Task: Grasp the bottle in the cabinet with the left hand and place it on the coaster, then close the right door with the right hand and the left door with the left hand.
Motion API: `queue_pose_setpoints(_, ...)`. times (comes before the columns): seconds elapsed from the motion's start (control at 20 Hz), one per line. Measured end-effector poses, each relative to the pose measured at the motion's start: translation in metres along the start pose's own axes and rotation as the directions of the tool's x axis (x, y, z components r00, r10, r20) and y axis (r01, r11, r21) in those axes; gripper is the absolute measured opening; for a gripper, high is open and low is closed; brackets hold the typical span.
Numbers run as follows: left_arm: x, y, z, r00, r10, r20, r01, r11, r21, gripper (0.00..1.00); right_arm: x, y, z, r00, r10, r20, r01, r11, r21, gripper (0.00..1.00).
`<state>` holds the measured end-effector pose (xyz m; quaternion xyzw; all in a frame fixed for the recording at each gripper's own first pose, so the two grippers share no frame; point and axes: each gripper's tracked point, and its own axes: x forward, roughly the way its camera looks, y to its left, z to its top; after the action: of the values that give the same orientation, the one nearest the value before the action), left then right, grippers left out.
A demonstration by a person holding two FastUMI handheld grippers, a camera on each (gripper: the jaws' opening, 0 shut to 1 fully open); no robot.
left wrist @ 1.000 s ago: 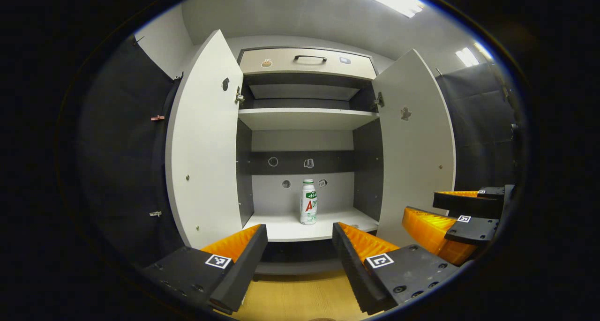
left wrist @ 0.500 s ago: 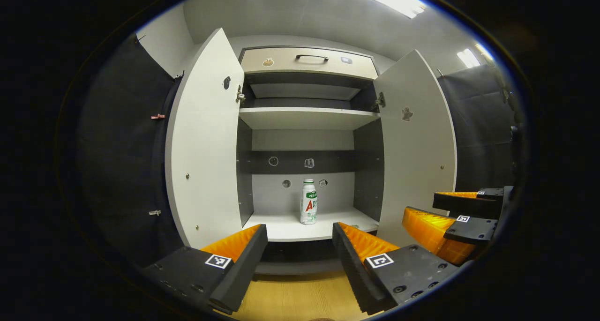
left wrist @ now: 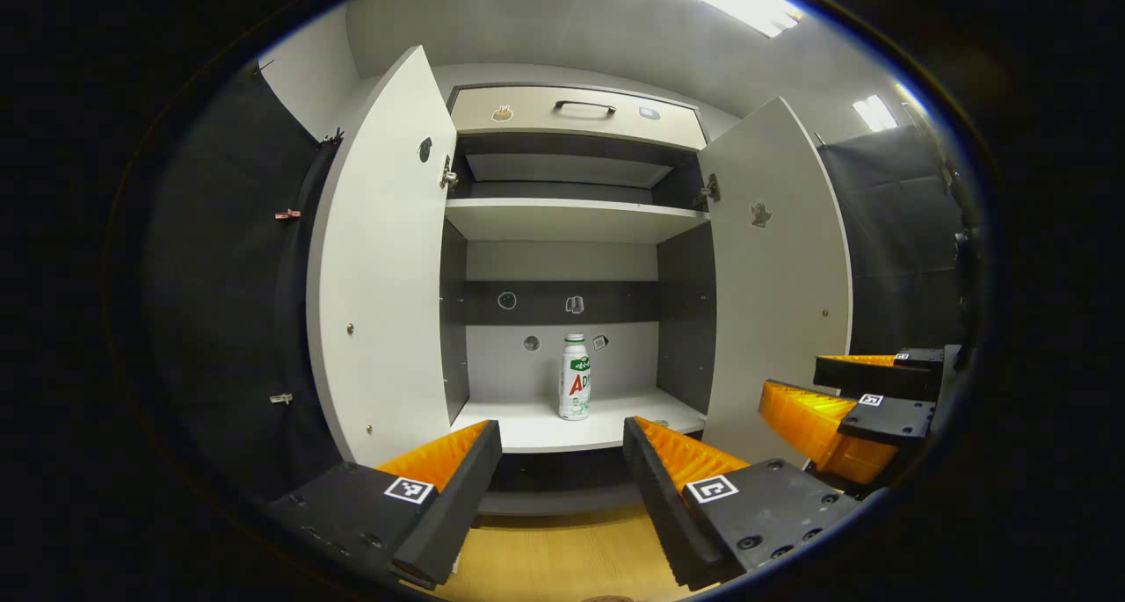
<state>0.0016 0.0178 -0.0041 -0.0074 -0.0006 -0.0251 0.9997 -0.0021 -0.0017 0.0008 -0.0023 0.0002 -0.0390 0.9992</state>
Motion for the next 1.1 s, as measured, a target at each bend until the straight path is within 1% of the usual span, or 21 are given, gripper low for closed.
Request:
queue_pose_setpoints(0.2, -0.005, 0.012, -0.002, 1.000, -0.025, -0.001, 0.025, 1.000, -0.009, 0.89, -0.010, -0.006, 0.009, 0.998, -0.065, 0.025, 0.066, 0.998, -0.015, 0.97)
queue_pose_setpoints(0.4, -0.003, 0.021, -0.012, 0.999, -0.024, -0.031, 0.024, 1.000, -0.017, 0.89, -0.012, -0.005, 0.009, 0.996, -0.089, 0.021, 0.089, 0.996, -0.003, 0.97)
queue_pose_setpoints(0.55, 0.003, 0.022, -0.012, 0.999, -0.027, -0.030, 0.027, 0.999, -0.026, 0.89, -0.005, -0.001, 0.008, 0.997, -0.080, 0.021, 0.081, 0.997, -0.007, 0.97)
queue_pose_setpoints(0.75, 0.022, 0.020, -0.013, 0.999, -0.025, -0.026, 0.025, 0.999, -0.026, 0.89, 0.017, 0.006, 0.005, 0.999, -0.043, 0.026, 0.044, 0.998, -0.033, 0.97)
queue_pose_setpoints(1.1, 0.094, 0.006, -0.018, 0.999, -0.034, -0.033, 0.031, 0.996, -0.086, 0.89, 0.080, -0.007, -0.006, 1.000, 0.002, 0.025, 0.001, 0.996, -0.086, 0.97)
